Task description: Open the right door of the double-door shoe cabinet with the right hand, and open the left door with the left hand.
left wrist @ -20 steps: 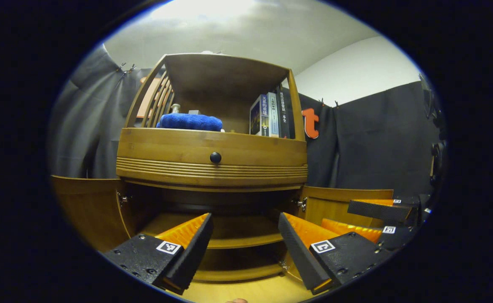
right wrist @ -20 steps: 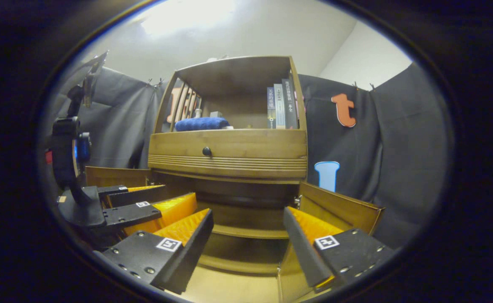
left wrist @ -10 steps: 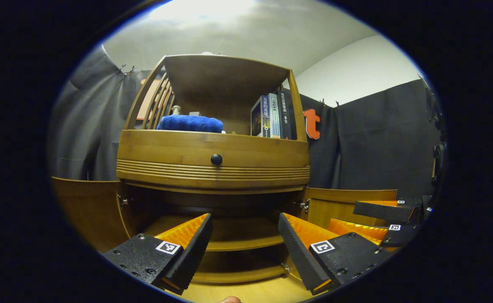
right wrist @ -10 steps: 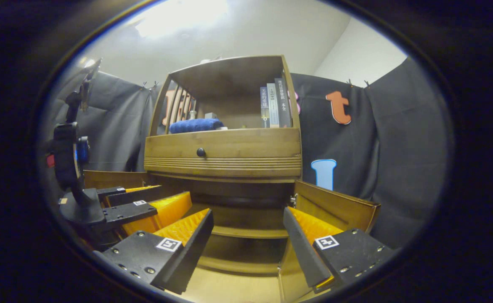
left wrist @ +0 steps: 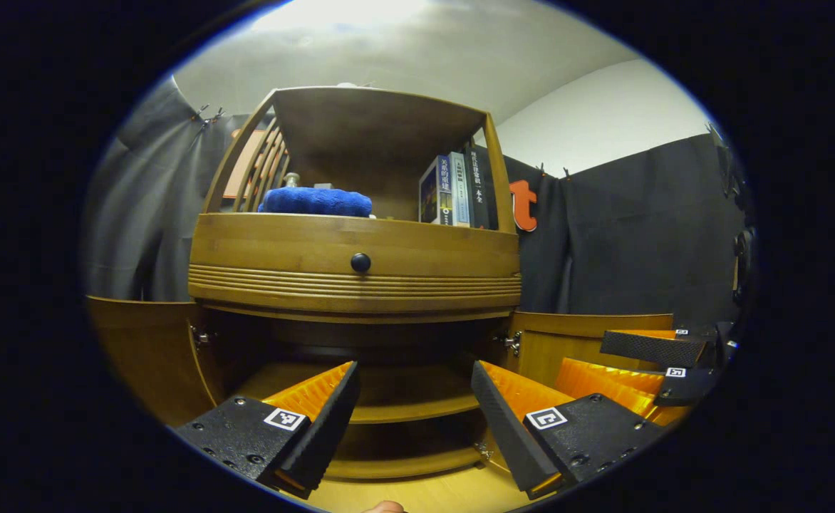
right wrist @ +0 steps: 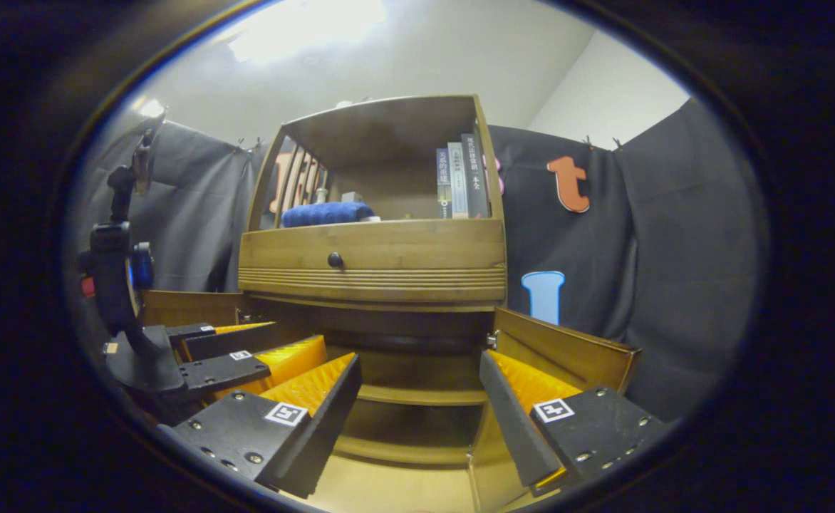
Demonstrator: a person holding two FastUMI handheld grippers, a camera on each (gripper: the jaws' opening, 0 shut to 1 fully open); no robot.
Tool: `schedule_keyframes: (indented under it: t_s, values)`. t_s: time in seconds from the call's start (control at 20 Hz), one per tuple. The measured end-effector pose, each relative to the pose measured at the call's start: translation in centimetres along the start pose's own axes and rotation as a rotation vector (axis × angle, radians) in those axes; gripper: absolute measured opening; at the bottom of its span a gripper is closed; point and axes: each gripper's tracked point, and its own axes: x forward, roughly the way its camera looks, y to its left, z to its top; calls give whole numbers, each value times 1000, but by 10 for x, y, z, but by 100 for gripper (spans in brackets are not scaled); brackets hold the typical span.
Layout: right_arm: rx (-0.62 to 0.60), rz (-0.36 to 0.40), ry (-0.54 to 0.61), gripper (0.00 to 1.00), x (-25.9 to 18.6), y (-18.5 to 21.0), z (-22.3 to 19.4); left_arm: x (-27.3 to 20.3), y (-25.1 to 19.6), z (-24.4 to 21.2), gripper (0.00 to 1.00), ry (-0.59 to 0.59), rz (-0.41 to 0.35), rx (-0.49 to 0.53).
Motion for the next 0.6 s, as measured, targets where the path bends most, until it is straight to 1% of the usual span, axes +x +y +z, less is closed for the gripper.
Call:
schedule_keyframes:
  t_s: [0.05, 0.2, 0.25, 0.35, 0.4, 0.5, 0.55, 0.6]
  values:
    - [4, -10, 1, 100, -3, -2, 0, 3, -6, -2, 94, 6, -21, -5]
    - [18, -28, -3, 100, -17, -10, 1, 9, -26, -3, 95, 21, -78, -17]
    - [17, -34, -5, 97, -23, -14, 1, 10, -34, -2, 95, 18, -100, -20]
    - [7, -49, -3, 97, -30, -22, 1, 12, -52, 0, 96, 13, -141, -19]
    - [2, -59, -3, 97, -34, -26, 2, 12, -58, 0, 96, 13, -155, -14]
    - [-7, -77, -9, 99, -41, -35, 3, 13, -69, 1, 92, 3, -176, -4]
    - [-10, -83, -12, 99, -44, -37, 4, 12, -73, 2, 95, 1, -183, -1]
    - [-11, -88, -18, 99, -48, -39, 4, 11, -77, 2, 95, -1, -188, 1]
